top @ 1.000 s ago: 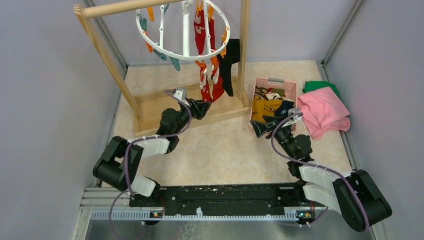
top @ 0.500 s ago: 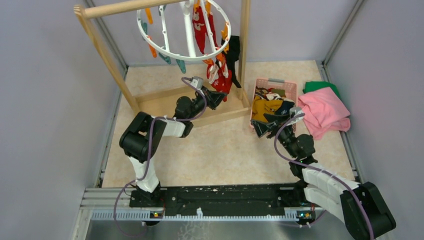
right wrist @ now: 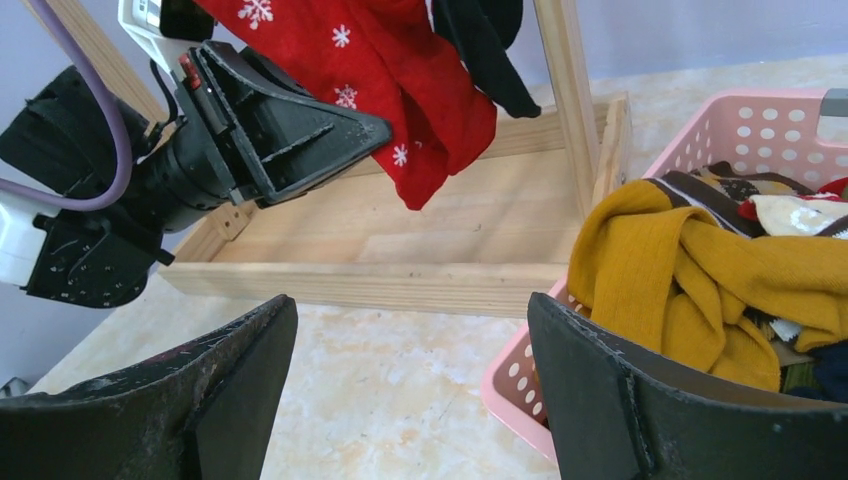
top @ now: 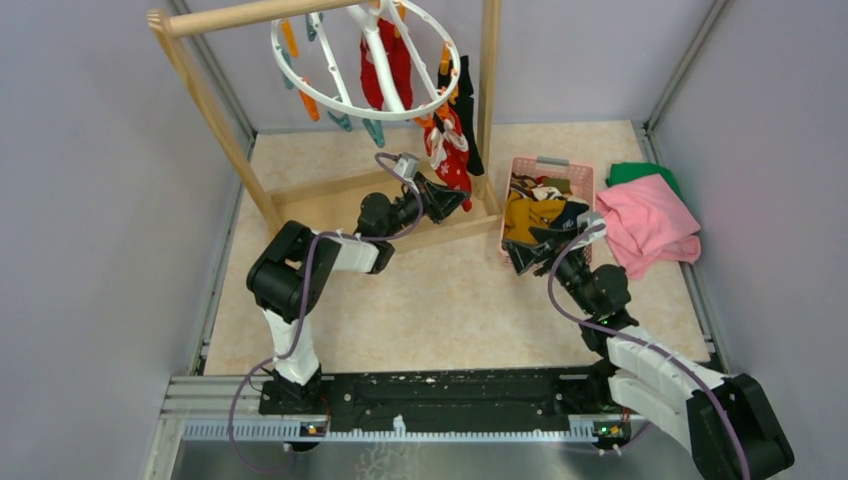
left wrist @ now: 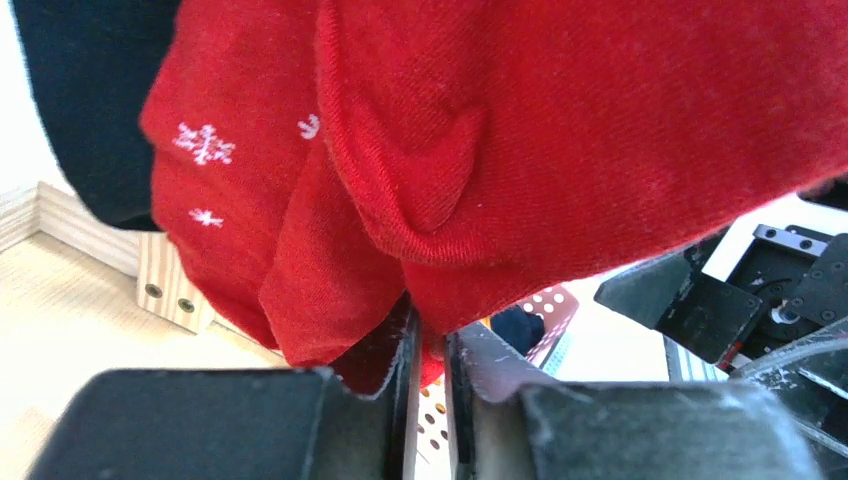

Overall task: Clip the socks to the hanger
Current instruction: Reset both arms

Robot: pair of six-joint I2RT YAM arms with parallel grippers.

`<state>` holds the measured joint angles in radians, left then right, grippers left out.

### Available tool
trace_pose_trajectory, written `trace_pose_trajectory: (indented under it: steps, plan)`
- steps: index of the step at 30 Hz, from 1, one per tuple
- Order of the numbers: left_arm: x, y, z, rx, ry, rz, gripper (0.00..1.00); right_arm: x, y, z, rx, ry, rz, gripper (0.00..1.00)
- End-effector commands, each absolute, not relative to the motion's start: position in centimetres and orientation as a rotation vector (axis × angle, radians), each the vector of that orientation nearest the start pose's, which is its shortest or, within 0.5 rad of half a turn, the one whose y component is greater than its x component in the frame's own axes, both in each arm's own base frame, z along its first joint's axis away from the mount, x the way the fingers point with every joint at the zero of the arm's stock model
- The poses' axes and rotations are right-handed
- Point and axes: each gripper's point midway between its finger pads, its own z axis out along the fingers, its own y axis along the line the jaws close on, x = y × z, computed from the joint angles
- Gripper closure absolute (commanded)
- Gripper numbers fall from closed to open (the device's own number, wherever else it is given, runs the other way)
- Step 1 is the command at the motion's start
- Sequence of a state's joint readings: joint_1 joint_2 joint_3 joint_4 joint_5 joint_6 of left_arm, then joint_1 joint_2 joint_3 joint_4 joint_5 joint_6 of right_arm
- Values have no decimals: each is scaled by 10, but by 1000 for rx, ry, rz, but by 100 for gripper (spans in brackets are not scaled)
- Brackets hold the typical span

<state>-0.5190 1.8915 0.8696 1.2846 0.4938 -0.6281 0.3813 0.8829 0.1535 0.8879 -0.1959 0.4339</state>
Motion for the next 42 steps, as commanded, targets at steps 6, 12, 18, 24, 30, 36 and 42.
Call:
trace_pose_trajectory:
  steps: [6, 12, 18, 24, 30, 36, 42]
  plan:
    - [348, -336, 239, 442, 1275, -1370, 49, 282, 160, 227, -149, 1394, 752, 16]
    - [303, -310, 240, 479, 1243, -1347, 29, 280, 158, 224, -158, 1400, 736, 16]
    - [264, -282, 216, 511, 1314, -1248, 19, 278, 158, 221, -164, 1409, 733, 15]
    - [243, -251, 197, 490, 1431, -1104, 1, 292, 145, 215, -26, 1476, 693, 1]
    - [234, -216, 219, 372, 1449, -973, 1, 313, 115, 201, 286, 1593, 602, 1]
    - [234, -189, 240, 227, 1428, -899, 1, 329, 86, 189, 552, 1681, 448, 1]
    - [227, -190, 265, 268, 1403, -909, 1, 330, 97, 203, 532, 1667, 461, 1]
